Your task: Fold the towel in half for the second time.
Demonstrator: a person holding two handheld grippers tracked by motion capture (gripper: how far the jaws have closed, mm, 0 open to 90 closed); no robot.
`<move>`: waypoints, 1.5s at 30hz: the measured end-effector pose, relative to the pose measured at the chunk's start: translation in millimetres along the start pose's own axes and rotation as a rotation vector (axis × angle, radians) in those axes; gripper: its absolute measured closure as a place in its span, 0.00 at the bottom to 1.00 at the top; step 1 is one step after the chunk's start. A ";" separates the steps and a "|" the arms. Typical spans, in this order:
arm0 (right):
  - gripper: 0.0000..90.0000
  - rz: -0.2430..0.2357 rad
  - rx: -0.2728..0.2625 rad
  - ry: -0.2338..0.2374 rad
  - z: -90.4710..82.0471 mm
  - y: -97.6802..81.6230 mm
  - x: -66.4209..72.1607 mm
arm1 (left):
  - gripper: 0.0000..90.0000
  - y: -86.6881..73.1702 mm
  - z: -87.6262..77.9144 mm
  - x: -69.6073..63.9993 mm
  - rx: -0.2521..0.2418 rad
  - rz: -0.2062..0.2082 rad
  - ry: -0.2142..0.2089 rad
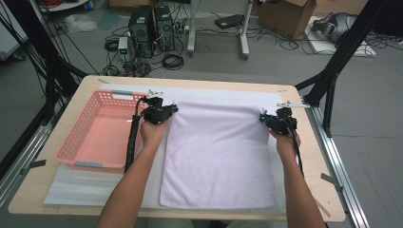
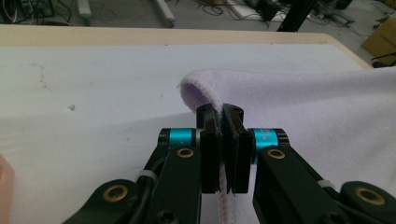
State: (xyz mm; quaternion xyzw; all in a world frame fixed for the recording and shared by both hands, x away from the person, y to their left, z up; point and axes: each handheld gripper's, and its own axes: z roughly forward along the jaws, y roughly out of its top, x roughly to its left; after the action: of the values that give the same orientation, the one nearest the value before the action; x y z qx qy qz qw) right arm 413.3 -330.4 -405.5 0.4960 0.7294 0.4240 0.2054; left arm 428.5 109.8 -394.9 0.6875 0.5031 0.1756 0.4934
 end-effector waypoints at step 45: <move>0.56 -0.054 -0.041 0.038 -111.7 -99.1 49.5 | 0.53 -104.7 -119.4 -39.4 -0.029 0.187 -0.120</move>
State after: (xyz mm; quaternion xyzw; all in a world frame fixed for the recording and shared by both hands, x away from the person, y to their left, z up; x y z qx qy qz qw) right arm 257.5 -347.1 -418.9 0.4637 0.7376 0.4423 0.2129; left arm 269.1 136.4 -420.4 0.7338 0.4035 0.1865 0.5139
